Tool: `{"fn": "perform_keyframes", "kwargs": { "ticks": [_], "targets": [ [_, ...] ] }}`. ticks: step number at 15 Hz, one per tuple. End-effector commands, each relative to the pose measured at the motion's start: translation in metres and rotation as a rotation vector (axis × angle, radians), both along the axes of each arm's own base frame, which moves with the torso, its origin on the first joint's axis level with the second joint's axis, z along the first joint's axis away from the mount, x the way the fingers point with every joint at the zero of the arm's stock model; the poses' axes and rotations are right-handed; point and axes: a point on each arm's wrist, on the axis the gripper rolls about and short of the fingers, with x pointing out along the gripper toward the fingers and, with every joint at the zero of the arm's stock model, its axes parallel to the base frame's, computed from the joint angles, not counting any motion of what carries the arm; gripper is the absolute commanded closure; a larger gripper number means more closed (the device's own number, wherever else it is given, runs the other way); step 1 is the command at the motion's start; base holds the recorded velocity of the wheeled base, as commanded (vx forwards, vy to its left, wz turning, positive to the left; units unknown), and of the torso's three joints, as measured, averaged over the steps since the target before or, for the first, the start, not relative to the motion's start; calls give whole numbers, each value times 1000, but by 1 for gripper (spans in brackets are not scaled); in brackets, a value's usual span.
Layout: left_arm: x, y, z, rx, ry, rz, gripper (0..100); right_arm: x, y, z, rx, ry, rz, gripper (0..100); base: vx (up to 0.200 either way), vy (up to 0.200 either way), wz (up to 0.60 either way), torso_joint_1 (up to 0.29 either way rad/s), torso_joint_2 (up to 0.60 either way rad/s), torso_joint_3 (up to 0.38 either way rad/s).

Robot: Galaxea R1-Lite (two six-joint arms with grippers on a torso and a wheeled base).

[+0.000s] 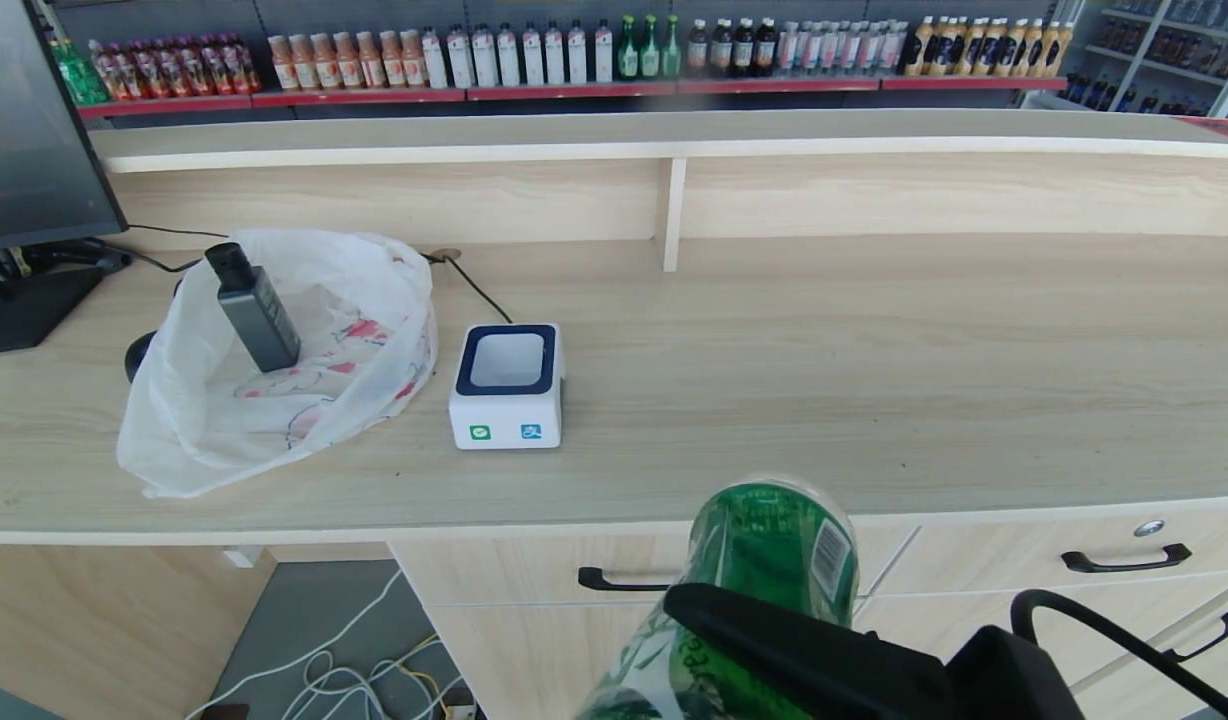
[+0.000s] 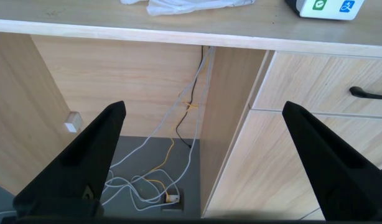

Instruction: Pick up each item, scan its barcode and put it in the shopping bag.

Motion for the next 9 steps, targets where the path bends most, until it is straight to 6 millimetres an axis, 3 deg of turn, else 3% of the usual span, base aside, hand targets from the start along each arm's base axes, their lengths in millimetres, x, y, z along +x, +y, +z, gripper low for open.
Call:
{"fn": "perform_keyframes", "kwargs": {
  "ticks": [1,9],
  "targets": [
    [0,0,0,0,-1,0,0,0,-1,2,-12,-50,-21,100,0,0,0,0,0,0],
    [0,0,0,0,-1,0,0,-3,-12,12,-103,-343,-130,100,0,0,0,0,0,0]
  ]
}}
